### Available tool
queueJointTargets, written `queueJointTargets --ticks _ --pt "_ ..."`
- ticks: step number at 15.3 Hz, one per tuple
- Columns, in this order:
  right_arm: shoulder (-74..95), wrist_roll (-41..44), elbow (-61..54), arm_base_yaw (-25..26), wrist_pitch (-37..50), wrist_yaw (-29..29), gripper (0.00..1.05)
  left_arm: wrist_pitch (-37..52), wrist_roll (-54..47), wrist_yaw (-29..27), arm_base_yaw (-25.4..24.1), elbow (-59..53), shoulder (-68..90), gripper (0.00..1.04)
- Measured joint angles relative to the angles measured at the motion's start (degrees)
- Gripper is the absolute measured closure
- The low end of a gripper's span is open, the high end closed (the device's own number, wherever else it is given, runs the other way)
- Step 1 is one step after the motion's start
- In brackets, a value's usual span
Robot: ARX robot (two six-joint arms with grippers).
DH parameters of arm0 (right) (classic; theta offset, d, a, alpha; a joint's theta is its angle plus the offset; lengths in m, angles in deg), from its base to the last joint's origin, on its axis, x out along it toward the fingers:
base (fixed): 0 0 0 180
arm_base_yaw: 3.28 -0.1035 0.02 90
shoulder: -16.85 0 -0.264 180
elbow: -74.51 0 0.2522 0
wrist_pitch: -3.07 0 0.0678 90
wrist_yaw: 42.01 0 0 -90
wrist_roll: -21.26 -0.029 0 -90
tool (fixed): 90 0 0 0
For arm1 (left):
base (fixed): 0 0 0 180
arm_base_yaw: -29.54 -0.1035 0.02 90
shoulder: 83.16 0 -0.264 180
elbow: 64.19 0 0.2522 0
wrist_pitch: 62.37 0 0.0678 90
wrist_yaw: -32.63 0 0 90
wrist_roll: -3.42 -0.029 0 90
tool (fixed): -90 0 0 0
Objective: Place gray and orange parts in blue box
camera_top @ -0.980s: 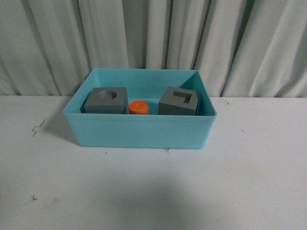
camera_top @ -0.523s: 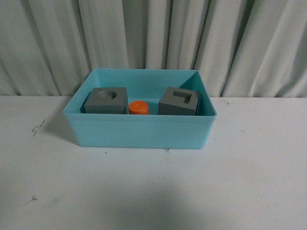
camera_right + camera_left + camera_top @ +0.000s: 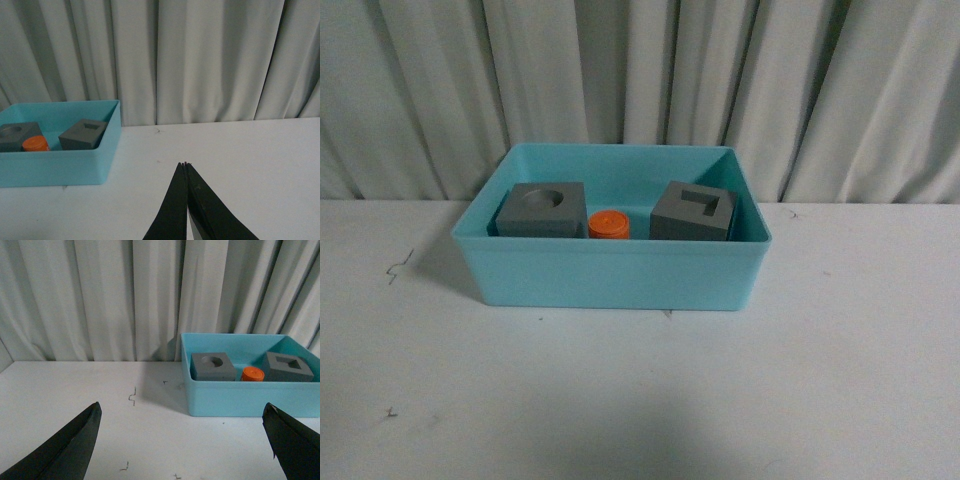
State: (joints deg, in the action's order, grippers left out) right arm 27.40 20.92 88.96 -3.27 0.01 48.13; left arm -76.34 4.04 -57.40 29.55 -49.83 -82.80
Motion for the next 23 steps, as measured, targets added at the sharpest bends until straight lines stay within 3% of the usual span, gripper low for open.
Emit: queueJointTargets --ticks 3,9,17,23 --pt "-10.1 0.0 0.0 0.0 -10.7 -0.1 1.03 0.0 0.0 0.0 0.0 0.0 0.0 0.07" --pt "-10.4 0.2 0.0 0.0 -10.9 -0.1 1.03 0.0 0.0 0.0 0.0 0.0 0.0 0.07" --pt "-10.4 0.2 0.0 0.0 -10.9 -0.1 0.05 0.0 0.0 0.0 0.0 0.0 0.0 0.07" --pt "-10.4 0.2 0.0 0.0 -10.9 -0.1 0.06 0.0 0.0 0.0 0.0 0.0 0.0 0.07"
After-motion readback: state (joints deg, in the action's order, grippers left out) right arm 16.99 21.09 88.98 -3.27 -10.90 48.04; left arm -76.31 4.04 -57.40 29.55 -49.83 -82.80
